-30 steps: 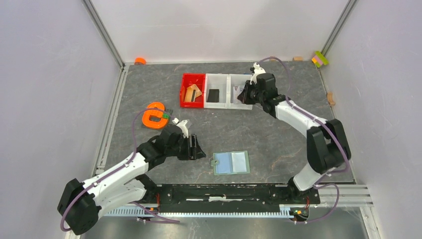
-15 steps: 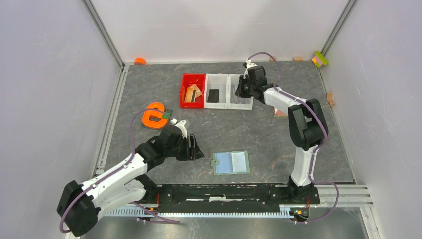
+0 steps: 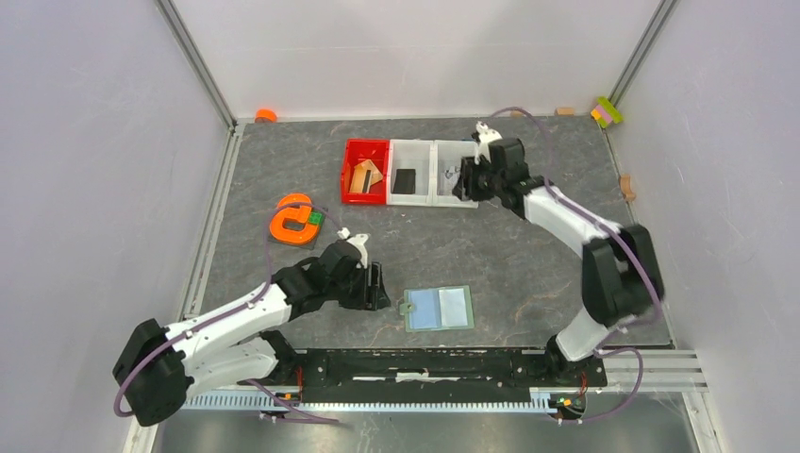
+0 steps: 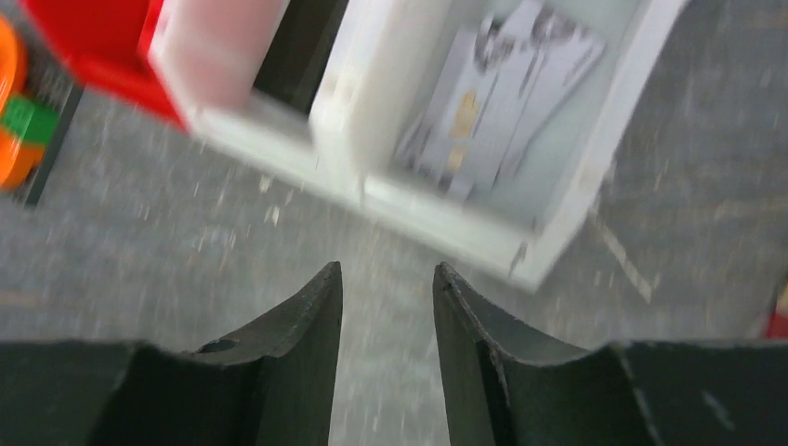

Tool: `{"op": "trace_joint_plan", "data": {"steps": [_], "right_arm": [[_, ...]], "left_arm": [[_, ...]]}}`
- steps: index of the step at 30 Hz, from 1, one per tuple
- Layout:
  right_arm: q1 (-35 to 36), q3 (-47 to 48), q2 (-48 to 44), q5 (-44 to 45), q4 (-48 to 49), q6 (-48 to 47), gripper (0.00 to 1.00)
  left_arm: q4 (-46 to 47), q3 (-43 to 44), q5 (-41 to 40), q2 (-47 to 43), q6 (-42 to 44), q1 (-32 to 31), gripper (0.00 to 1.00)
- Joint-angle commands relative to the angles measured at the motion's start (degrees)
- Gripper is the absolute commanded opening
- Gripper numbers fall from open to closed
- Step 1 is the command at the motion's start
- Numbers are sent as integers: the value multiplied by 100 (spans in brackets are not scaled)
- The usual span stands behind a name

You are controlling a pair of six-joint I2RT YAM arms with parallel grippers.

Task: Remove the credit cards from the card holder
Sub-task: Place the credit card in the storage box, then close the card holder at the center of the board.

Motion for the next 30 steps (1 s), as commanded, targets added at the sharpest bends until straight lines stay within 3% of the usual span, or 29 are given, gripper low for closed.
{"op": "trace_joint_plan", "data": {"steps": [1, 5, 10, 12, 16, 22, 26, 30], "right_arm": [[11, -1471, -1520, -555, 403, 14, 46], [35, -2622, -2613, -700, 34, -41, 49], [32, -4133, -4032, -1134, -354, 136, 66], [36, -4655, -4525, -1343, -431, 307, 68], [43, -5333, -5235, -1516, -589, 568, 69], [53, -6003, -5377, -2048, -76, 1065, 70], [186, -6183, -5420, -2014, 277, 1404, 70], [492, -6152, -5275, -1965, 615, 1669, 71]], "left_arm": [[42, 363, -519, 208, 28, -473, 67], [268, 430, -588, 506, -62, -819, 67], [429, 569, -502, 1052, -170, -1148, 68], [591, 540, -261, 1263, -257, -1167, 67], [1211, 323, 242, 1514, -568, -1168, 54], [1399, 306, 310, 1818, -731, -1163, 52], [1530, 306, 477, 2328, -766, -1129, 37], [1794, 208, 564, 2634, -860, -1093, 34]]}}
